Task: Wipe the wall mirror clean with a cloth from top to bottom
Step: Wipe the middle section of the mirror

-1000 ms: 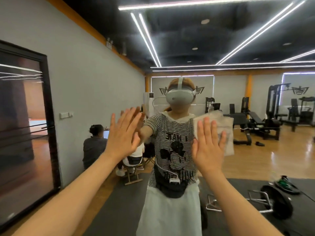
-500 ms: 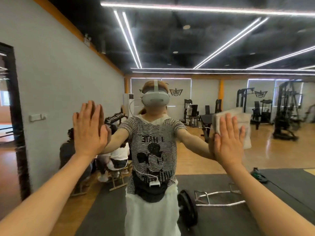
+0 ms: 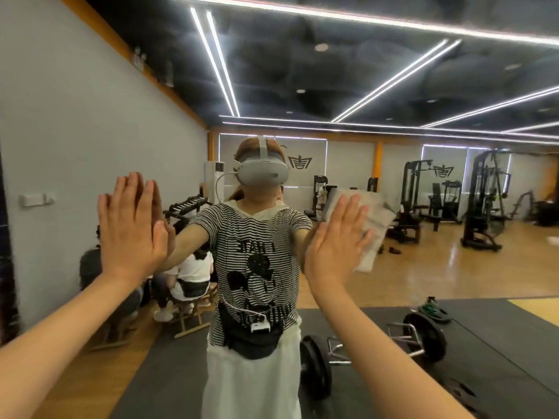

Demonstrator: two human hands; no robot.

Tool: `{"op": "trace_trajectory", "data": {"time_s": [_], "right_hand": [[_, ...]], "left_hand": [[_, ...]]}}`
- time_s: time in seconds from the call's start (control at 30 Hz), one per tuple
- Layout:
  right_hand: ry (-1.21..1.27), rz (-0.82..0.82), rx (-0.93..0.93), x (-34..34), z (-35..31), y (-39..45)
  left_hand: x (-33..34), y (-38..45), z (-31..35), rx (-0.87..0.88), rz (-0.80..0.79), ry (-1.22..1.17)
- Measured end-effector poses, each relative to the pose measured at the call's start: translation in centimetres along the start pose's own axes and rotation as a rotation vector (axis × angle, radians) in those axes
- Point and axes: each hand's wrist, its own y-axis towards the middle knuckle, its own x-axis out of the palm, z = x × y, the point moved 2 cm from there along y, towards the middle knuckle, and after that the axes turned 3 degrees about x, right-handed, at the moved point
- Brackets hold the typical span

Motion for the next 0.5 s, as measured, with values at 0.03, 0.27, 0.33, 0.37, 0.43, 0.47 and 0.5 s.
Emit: {"op": "trace_trajectory", "data": {"time_s": [0.03,0.27,0.33,0.37,0.43,0.47,0.5], "right_hand": [[-0.001,-0.015,-0.059,0.1,-0.2,-0.2],[-0.051,-0.134,-0.434,-1.3,6.4,2.8],[-0.019,-0.108,-0.281,-1.8,8.6,4.0],[-0.004,-0.089,-0.217,-2.0,9.1,4.3],[0.017,-0.037,-0.085,-1.8,8.5,4.1],[0.036,-0.014,0.011,-1.6,7.4,3.8],[0.062,0.004,0.111,-1.4,5.9,3.4]], "left_hand": [[0.0,0.0,0.0,-0.003,-0.002,-0.005],[-0.1,-0.1,-0.2,-0.025,-0.016,-0.017],[-0.1,-0.1,-0.1,-0.028,-0.020,-0.015],[-0.1,-0.1,-0.2,-0.030,-0.022,-0.011],[0.0,-0.1,-0.1,-0.032,-0.024,0.000],[0.0,-0.1,-0.1,-0.031,-0.021,0.006],[0.0,-0.1,0.0,-0.029,-0.019,0.010]]}}
